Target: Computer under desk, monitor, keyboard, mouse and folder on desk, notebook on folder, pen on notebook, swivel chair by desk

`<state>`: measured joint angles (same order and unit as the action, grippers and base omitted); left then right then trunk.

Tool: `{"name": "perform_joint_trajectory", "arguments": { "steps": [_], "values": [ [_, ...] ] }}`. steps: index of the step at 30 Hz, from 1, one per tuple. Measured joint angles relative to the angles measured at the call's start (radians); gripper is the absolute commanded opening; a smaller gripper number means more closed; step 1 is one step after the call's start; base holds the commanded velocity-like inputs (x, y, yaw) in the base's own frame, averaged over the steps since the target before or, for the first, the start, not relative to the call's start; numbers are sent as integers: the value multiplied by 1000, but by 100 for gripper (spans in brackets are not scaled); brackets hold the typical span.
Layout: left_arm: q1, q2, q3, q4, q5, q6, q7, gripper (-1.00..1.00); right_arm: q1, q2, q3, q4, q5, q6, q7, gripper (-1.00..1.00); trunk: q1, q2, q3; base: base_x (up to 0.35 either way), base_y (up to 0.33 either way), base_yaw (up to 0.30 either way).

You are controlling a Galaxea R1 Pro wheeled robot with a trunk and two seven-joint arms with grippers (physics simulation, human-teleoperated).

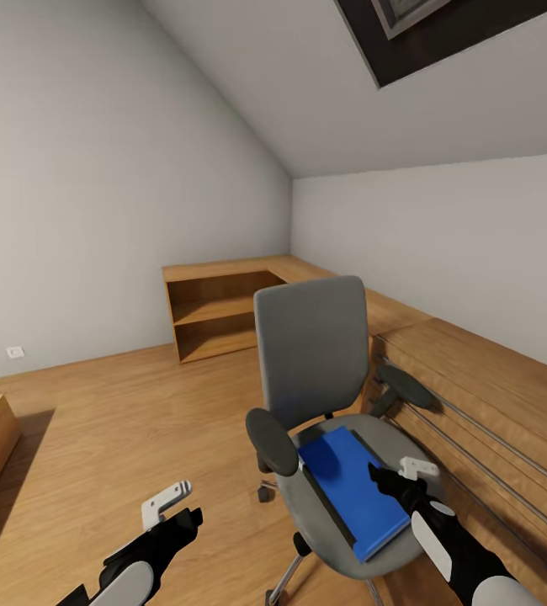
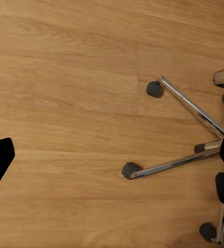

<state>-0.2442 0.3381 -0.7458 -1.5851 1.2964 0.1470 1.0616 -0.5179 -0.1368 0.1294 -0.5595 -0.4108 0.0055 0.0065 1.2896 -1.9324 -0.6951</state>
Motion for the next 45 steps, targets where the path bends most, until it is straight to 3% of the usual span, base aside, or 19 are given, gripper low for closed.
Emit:
{"name": "perform_joint_trajectory", "arguments": {
  "steps": [28,39,45],
  "values": [
    [0,-1,2,0,-1,0,6,100,0,1,3,2,-1,31,0,100,0,0,0,0,0,0],
    [0,-4,4,0,0,0,8,100,-1,2,3,1,-1,61,1,100,42,-77,-34,0,0,0],
    [0,-4,4,0,1,0,7,100,-1,2,2,1,0,63,1,100,42,-77,-34,0,0,0]
  ]
}}
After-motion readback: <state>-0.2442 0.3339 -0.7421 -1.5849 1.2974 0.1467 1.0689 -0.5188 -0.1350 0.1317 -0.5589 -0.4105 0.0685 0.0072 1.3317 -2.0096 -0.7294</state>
